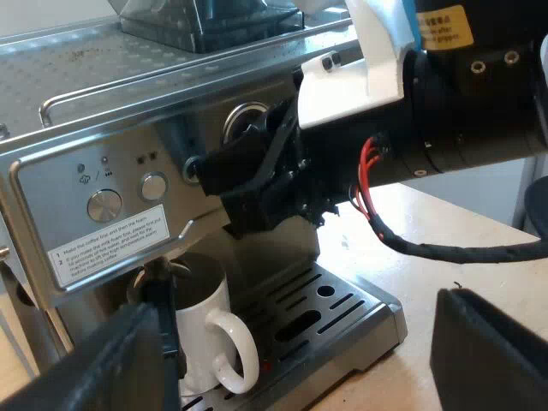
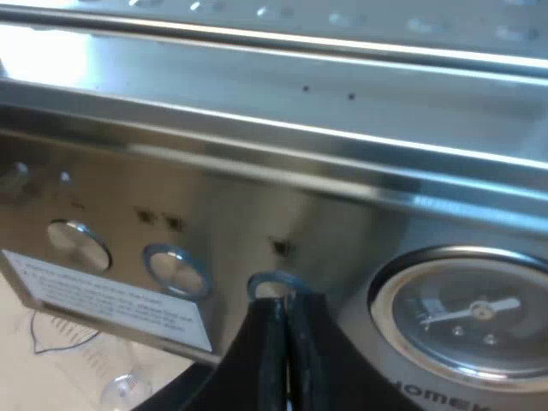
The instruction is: Place mug into machine
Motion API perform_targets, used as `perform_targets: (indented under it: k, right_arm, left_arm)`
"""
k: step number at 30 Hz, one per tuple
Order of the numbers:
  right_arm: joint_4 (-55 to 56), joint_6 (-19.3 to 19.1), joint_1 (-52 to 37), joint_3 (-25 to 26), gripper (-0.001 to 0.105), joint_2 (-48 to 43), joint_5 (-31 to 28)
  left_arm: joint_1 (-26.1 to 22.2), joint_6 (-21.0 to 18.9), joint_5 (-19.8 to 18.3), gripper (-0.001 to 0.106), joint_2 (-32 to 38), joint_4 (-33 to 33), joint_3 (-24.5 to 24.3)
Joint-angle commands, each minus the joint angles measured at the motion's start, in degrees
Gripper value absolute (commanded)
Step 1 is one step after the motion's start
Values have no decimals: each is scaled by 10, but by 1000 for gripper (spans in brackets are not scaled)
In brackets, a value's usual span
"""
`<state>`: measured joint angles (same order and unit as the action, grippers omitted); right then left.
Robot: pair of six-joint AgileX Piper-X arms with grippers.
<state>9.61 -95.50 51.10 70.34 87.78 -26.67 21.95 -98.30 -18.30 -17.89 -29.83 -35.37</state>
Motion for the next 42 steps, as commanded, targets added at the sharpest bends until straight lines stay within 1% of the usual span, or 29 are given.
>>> perform_targets:
  k: [1,3,8,10,13,15,17,22,29,33,38,42]
  right_arm:
    - [-13,6,-6,1,0,6,11]
    - [-17,9,-6,1,0,9,27]
    - [-21,17,-6,1,0,16,7]
    - [-27,17,-6,1,0,16,10]
    - [-31,17,-6,1,0,16,51]
    - [-24,18,-4,1,0,16,44]
    - [-5,32,-4,1,0,16,21]
    - [16,38,0,1,0,16,27]
    - [5,37,10,1,0,16,24]
    - [5,31,22,1,0,14,0]
    - [5,4,43,1,0,10,-57]
    - [2,3,44,1,0,10,-61]
  left_arm:
    - [-2,-3,0,66,0,7,-5]
    - [-2,-3,0,66,0,9,-5]
    - [-2,0,0,66,0,10,-5]
    - [-2,0,0,66,0,10,-5]
    - [-2,0,0,66,0,10,-5]
    - [-2,0,0,66,0,10,-5]
    - [-2,0,0,66,0,10,-5]
    - [-2,0,0,66,0,10,-5]
    - [-2,0,0,66,0,10,-5]
    - [-2,0,0,66,0,10,-5]
    - [-2,0,0,66,0,10,-5]
    - [-2,0,0,66,0,10,-5]
